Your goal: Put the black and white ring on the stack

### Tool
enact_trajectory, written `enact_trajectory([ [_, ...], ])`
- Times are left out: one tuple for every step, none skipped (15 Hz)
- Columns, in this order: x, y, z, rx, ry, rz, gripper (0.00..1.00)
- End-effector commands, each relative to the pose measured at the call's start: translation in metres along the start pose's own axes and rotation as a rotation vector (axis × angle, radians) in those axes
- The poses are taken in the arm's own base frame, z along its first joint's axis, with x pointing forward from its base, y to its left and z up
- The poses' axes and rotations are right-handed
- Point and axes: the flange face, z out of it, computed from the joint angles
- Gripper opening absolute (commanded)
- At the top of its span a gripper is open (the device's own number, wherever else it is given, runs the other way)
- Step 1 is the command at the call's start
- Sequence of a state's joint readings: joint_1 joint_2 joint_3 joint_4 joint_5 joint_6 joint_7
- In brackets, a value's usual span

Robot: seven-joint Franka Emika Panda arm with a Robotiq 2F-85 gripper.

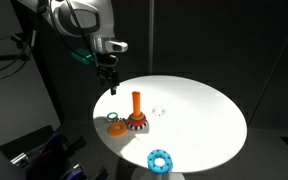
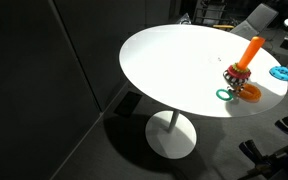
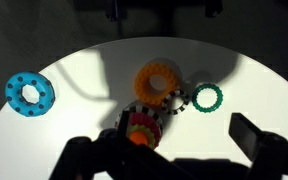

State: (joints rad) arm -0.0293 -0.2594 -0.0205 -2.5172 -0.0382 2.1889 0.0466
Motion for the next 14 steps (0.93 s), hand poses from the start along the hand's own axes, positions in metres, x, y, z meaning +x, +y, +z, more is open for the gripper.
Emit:
enact_trajectory([
  [0.009, -0.004, 0.021, -0.009, -0.014, -0.016, 1.00],
  [0.011, -0.005, 0.029, -0.011, -0.019, -0.020, 1.00],
  [0.013, -0.005, 0.035, -0.011, -0.022, -0.023, 1.00],
  [0.015, -0.005, 0.042, -0.009, -0.025, -0.028, 1.00],
  [0.017, -0.006, 0.048, -0.009, -0.024, -0.030, 1.00],
  [0.019, -0.006, 0.054, -0.010, -0.026, -0.033, 1.00],
  [0.021, -0.007, 0.060, -0.008, -0.024, -0.036, 1.00],
  [0.023, -0.007, 0.066, -0.010, -0.022, -0.038, 1.00],
  [0.025, -0.008, 0.073, -0.010, -0.019, -0.039, 1.00],
  [0.026, -0.008, 0.079, -0.011, -0.015, -0.040, 1.00],
  [0.028, -0.009, 0.086, -0.014, -0.011, -0.042, 1.00],
  [0.030, -0.010, 0.092, -0.016, -0.008, -0.044, 1.00],
  [0.032, -0.011, 0.099, -0.019, -0.007, -0.048, 1.00],
  [0.034, -0.012, 0.105, -0.021, -0.007, -0.051, 1.00],
])
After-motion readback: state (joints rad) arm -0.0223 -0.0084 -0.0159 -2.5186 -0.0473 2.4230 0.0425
